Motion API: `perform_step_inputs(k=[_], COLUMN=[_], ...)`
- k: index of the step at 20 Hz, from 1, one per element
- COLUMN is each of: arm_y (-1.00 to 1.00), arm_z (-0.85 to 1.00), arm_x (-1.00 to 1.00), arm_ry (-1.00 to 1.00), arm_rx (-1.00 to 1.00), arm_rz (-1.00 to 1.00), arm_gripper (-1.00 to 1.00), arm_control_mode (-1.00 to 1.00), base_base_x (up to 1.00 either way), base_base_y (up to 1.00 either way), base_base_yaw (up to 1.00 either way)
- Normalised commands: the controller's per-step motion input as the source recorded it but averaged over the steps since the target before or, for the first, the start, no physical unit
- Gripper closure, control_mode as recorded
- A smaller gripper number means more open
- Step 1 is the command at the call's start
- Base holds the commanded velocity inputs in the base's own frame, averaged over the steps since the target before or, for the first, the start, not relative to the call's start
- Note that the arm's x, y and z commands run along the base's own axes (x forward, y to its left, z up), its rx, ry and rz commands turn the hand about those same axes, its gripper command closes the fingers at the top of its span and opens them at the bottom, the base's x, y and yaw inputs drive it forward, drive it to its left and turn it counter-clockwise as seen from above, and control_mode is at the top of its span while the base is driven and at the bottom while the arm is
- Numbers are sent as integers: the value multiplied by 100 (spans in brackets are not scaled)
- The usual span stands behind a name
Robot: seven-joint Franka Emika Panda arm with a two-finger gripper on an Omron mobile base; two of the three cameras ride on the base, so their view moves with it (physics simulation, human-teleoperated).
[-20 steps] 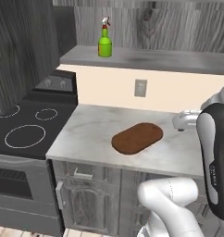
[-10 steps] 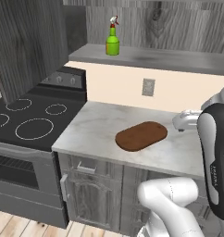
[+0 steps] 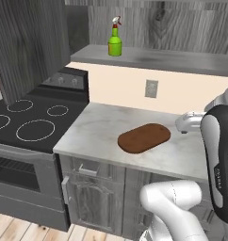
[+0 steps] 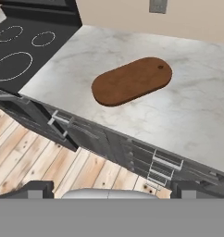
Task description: Move the cutting board and knife to the sink. Then move spray from the cabinet to the counter.
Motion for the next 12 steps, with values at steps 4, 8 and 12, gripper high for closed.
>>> perform_step_inputs(k=[4, 8, 12], arm_y=[3, 3, 0], arm_z=[-14, -51, -60], arm_x=[48, 73, 74], arm_ry=[1, 6, 2], arm_rx=[-4, -6, 0], arm_rz=[-6, -14, -5], arm_gripper=[-100, -100, -100], arm_control_mode=[-100, -100, -100], base_base_x=[12, 0, 0], base_base_y=[3, 0, 0], base_base_yaw=[-1, 0, 0])
